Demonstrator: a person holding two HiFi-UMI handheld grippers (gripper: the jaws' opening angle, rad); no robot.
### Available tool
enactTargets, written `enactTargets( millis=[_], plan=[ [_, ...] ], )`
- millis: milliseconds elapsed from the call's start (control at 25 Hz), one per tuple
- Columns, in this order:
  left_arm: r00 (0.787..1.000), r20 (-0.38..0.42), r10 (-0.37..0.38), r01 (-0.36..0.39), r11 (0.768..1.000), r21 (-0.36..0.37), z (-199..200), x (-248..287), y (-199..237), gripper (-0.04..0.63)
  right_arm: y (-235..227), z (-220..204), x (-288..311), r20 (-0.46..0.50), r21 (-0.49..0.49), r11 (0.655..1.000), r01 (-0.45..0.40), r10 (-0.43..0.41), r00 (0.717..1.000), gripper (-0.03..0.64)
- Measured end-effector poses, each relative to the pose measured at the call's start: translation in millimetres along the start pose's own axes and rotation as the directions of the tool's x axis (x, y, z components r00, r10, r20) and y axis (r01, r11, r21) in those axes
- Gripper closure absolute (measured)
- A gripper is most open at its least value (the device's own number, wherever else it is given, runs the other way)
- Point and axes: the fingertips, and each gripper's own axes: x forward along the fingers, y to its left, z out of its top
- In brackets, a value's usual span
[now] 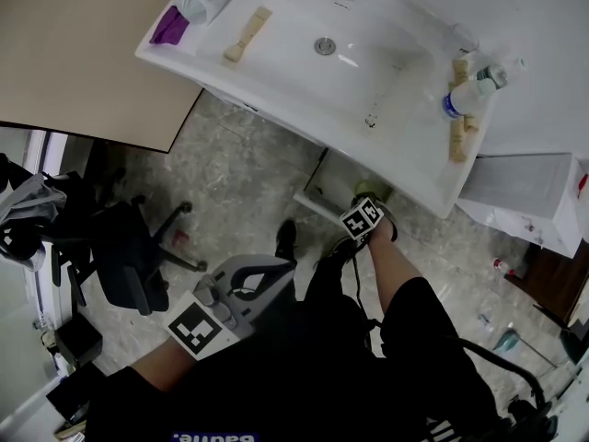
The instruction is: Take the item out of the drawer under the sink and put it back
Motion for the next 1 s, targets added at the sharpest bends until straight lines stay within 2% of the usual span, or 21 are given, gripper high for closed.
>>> enactTargets(
  millis=[160,240,440,560,800,1000],
  plan=[
    [1.0,-0.001,-0.003,0.003,1.0,0.007,-0.2,1.0,-3.0,0.589,3.2,-0.7,0.9,-0.014,-0.047,0.999,0.018,-0.018,1.0,0.59],
    [1.0,-0.001,-0.003,0.003,1.0,0.008,-0.2,0.7,-5.1,0.589,4.9,0.1,0.8,-0.014,-0.065,0.998,0.022,-0.023,1.0,0.55],
    [1.0,0.006,-0.002,0.002,1.0,-0.003,0.9,-4.1,-10.0,0.589,10.2,3.3,-10.9,0.018,-0.057,0.998,0.03,-0.029,0.999,0.521],
    [1.0,0.02,-0.007,0.007,1.0,0.004,6.6,-6.2,-14.2,0.589,12.3,7.4,-29.2,0.058,-0.055,0.996,0.064,-0.061,0.996,0.517],
    [0.995,0.079,-0.056,0.052,0.997,0.059,28.8,-9.9,-32.8,0.589,16.3,13.6,-87.9,0.171,0.013,0.992,0.123,-0.123,0.977,0.517],
    [0.987,0.117,-0.112,0.102,0.99,0.094,41.1,-13.2,-52.4,0.589,20.4,21.2,-154.1,0.282,0.097,0.984,0.151,-0.173,0.944,0.517]
  ],
)
